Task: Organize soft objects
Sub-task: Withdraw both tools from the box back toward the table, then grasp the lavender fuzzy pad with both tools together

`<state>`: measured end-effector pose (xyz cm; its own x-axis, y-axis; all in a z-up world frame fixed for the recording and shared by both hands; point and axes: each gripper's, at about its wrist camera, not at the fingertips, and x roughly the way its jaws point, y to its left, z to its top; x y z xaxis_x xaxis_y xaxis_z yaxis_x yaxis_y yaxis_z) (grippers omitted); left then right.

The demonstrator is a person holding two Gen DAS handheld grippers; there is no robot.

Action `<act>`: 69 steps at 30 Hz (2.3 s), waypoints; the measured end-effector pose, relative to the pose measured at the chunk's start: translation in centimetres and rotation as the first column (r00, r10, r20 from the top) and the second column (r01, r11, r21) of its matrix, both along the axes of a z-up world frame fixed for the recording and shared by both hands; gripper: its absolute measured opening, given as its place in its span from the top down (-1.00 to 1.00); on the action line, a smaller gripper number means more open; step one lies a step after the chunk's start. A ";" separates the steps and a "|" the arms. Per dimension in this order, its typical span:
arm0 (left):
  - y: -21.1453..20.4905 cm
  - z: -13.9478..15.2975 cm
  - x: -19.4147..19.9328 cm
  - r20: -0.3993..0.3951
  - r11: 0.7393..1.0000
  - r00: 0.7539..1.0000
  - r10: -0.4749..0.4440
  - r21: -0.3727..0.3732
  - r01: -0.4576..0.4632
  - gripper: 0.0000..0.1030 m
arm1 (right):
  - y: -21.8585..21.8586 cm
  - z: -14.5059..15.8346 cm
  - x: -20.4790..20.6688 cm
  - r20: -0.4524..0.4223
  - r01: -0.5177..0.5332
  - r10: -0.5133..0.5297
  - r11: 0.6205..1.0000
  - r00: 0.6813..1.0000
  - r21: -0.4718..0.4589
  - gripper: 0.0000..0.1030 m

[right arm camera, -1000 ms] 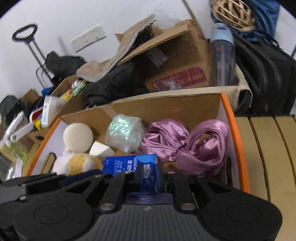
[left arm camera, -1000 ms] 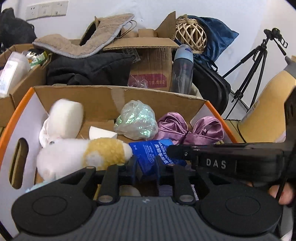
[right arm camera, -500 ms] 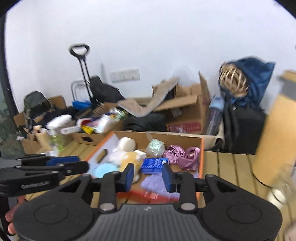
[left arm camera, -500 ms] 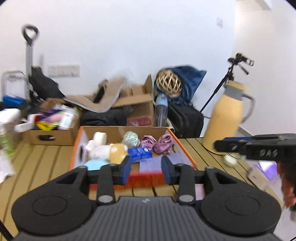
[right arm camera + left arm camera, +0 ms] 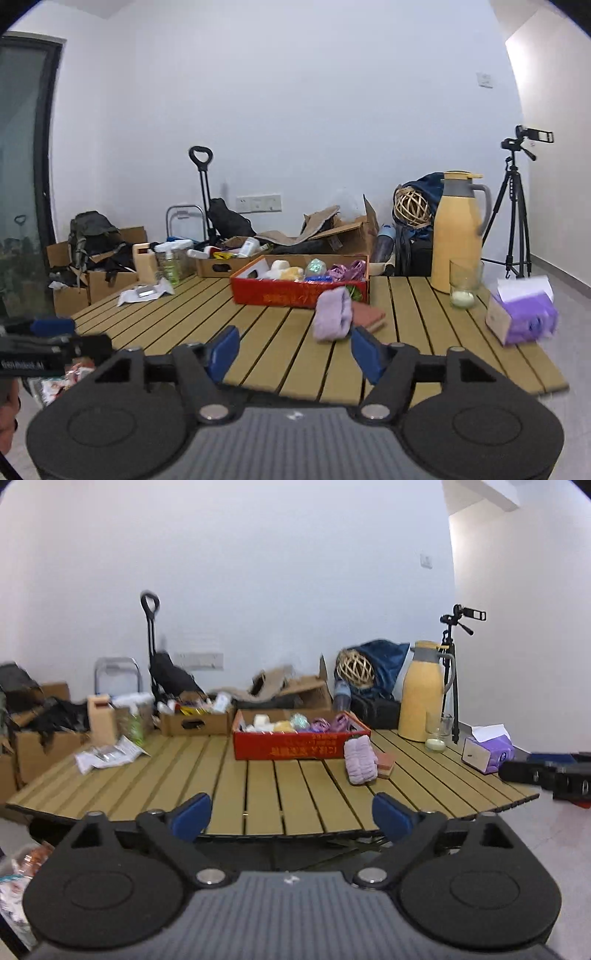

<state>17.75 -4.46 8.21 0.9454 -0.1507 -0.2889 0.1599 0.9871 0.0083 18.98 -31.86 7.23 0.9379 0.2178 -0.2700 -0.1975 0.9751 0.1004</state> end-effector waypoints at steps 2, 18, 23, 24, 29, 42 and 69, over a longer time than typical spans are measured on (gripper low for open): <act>0.0 -0.2 -1.5 0.011 1.000 1.000 0.009 0.007 -0.009 -0.91 | 0.5 -0.9 -2.6 0.007 -0.001 0.001 1.000 1.000 0.006 -0.38; -1.6 -0.7 -5.5 0.049 0.999 0.998 -0.039 0.008 0.039 -1.00 | 3.1 -1.7 -8.7 0.047 -0.016 0.018 0.999 0.999 -0.050 -0.59; -1.6 -0.8 -5.9 0.049 0.999 0.998 -0.041 0.006 0.041 -1.00 | 2.9 -1.7 -9.2 0.050 -0.006 0.009 0.999 0.999 -0.046 -0.59; -1.6 -0.9 -5.9 0.050 0.999 0.998 -0.042 0.006 0.042 -1.00 | 2.8 -1.7 -9.3 0.051 -0.007 0.010 0.999 0.999 -0.045 -0.59; -1.8 -1.1 -5.5 0.040 0.998 0.998 -0.055 0.011 0.055 -1.00 | 2.8 -1.9 -9.0 0.049 -0.009 0.011 0.999 0.999 -0.041 -0.59; -4.3 -2.2 7.7 -0.091 0.978 0.974 -0.206 -0.064 0.201 -1.00 | 0.3 -2.8 1.1 -0.017 -0.017 0.017 1.000 1.000 0.014 -0.41; -4.9 -10.5 40.0 -0.267 0.926 0.890 -0.369 -0.190 0.327 0.42 | -0.1 -7.7 41.2 -0.271 -0.146 0.169 0.984 0.948 0.102 0.76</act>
